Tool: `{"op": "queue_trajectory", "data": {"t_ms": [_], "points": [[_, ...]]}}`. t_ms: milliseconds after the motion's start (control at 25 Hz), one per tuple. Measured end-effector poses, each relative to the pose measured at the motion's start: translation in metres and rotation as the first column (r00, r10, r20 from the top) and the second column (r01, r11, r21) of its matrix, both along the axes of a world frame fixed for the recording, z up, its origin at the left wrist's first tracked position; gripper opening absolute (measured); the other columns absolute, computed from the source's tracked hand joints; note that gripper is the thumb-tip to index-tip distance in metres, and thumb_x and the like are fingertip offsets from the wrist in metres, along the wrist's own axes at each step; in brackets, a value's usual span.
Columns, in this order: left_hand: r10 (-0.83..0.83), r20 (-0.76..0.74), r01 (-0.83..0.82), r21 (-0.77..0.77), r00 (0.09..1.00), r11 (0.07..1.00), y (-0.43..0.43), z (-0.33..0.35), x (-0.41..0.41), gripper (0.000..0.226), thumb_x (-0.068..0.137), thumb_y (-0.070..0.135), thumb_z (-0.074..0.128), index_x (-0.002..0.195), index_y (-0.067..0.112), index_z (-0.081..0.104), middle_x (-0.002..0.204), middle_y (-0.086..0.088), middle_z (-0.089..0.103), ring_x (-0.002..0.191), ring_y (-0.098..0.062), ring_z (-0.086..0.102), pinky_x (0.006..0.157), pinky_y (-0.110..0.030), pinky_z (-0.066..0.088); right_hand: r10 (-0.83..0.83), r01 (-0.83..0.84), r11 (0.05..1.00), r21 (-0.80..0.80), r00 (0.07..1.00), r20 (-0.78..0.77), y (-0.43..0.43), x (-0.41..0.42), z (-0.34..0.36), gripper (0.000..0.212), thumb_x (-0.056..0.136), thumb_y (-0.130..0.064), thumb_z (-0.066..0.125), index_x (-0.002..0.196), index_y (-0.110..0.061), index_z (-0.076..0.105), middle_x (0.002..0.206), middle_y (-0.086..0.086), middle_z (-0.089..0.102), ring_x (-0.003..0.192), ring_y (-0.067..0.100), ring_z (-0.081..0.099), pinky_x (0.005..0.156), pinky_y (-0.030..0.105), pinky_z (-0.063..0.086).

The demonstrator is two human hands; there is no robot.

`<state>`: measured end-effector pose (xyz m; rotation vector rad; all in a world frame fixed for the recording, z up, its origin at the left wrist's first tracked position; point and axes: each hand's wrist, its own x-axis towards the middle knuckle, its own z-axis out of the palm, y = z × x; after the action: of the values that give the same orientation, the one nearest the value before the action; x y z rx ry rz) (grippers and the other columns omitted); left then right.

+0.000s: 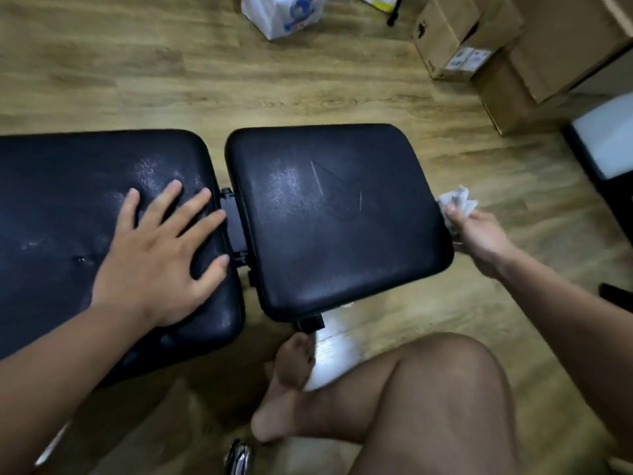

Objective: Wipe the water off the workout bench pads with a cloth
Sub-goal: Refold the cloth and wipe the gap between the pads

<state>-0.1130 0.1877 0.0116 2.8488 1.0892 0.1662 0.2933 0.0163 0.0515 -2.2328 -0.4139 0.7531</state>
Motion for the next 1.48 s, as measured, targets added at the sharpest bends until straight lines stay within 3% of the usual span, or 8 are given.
{"op": "queue_trajectory", "data": {"t_ms": [240, 440, 640, 800, 1080, 1200, 1360, 1480], "points": [[0.024, -0.02, -0.024, 0.002, 0.999, 1.0, -0.002, -0.002, 0.001, 0.069, 0.087, 0.064, 0.026, 0.141, 0.026, 0.048, 0.155, -0.002, 0.038, 0.148, -0.029, 0.021, 0.118, -0.06, 0.01, -0.283, 0.294, 0.955, -0.034, 0.942, 0.181, -0.058, -0.081, -0.018, 0.03, 0.092, -0.047, 0.05, 0.088, -0.02, 0.062, 0.094, 0.008, 0.068, 0.084, 0.029, 0.067, 0.077, 0.041, 0.054], [0.039, -0.021, -0.039, -0.003, 0.999, 0.999, -0.001, -0.002, 0.0, 0.07, 0.087, 0.065, 0.023, 0.144, 0.03, 0.043, 0.159, 0.002, 0.031, 0.149, -0.027, 0.015, 0.118, -0.06, 0.008, -0.216, 0.229, 0.972, -0.048, 0.958, 0.189, -0.027, -0.232, -0.02, 0.036, 0.1, -0.028, 0.047, 0.106, 0.002, 0.064, 0.1, 0.015, 0.067, 0.096, 0.031, 0.062, 0.078, 0.029, 0.039], [0.03, -0.016, -0.031, -0.011, 0.999, 0.999, -0.006, 0.0, 0.0, 0.068, 0.087, 0.063, 0.026, 0.143, 0.03, 0.044, 0.158, 0.003, 0.032, 0.149, -0.026, 0.018, 0.119, -0.058, 0.009, 0.157, -0.152, 0.987, -0.051, 0.98, 0.121, -0.018, -0.329, 0.003, 0.037, 0.091, -0.049, 0.051, 0.078, -0.016, 0.06, 0.073, -0.002, 0.068, 0.081, 0.026, 0.065, 0.071, 0.035, 0.049], [0.036, -0.029, -0.036, -0.014, 0.999, 0.999, -0.002, 0.005, 0.0, 0.065, 0.087, 0.061, 0.031, 0.142, 0.03, 0.047, 0.157, 0.004, 0.034, 0.149, -0.025, 0.019, 0.119, -0.057, 0.009, 0.192, -0.226, 0.967, 0.115, 0.95, 0.248, 0.014, -0.279, 0.056, 0.027, 0.087, -0.048, 0.056, 0.089, -0.022, 0.05, 0.074, -0.004, 0.064, 0.08, 0.026, 0.059, 0.071, 0.035, 0.046], [0.037, -0.039, -0.038, -0.015, 0.999, 0.999, -0.004, 0.007, 0.0, 0.063, 0.089, 0.062, 0.031, 0.143, 0.033, 0.044, 0.158, 0.007, 0.031, 0.15, -0.022, 0.016, 0.12, -0.055, 0.006, 0.421, -0.404, 0.906, -0.126, 0.837, 0.35, 0.052, -0.196, 0.056, 0.033, 0.094, -0.05, 0.046, 0.092, -0.017, 0.051, 0.08, 0.002, 0.058, 0.086, 0.026, 0.053, 0.068, 0.035, 0.038], [0.041, -0.049, -0.041, -0.011, 0.998, 0.999, -0.003, 0.008, 0.0, 0.062, 0.089, 0.061, 0.033, 0.143, 0.033, 0.045, 0.158, 0.008, 0.032, 0.15, -0.022, 0.017, 0.121, -0.054, 0.007, 0.531, -0.309, 0.838, -0.45, 0.654, 0.539, 0.045, -0.194, 0.015, 0.038, 0.092, -0.046, 0.049, 0.122, -0.022, 0.049, 0.116, 0.008, 0.053, 0.106, 0.033, 0.053, 0.084, 0.042, 0.046], [0.04, -0.045, -0.04, -0.008, 0.998, 0.999, -0.004, 0.009, -0.001, 0.062, 0.088, 0.06, 0.033, 0.142, 0.032, 0.047, 0.156, 0.007, 0.035, 0.149, -0.023, 0.019, 0.12, -0.055, 0.01, 0.657, -0.528, 0.73, -0.434, 0.368, 0.657, 0.015, -0.219, -0.029, 0.046, 0.092, -0.041, 0.04, 0.131, -0.022, 0.056, 0.145, 0.009, 0.049, 0.134, 0.029, 0.046, 0.105, 0.061, 0.036], [0.043, -0.039, -0.044, -0.001, 0.998, 0.999, -0.003, 0.008, 0.0, 0.061, 0.088, 0.06, 0.035, 0.141, 0.032, 0.048, 0.156, 0.007, 0.035, 0.149, -0.022, 0.019, 0.12, -0.055, 0.01, 0.632, -0.406, 0.77, -0.492, 0.384, 0.673, -0.005, -0.151, -0.041, 0.05, 0.095, -0.037, 0.028, 0.137, -0.024, 0.052, 0.15, 0.007, 0.043, 0.139, 0.025, 0.039, 0.11, 0.066, 0.024]]}}
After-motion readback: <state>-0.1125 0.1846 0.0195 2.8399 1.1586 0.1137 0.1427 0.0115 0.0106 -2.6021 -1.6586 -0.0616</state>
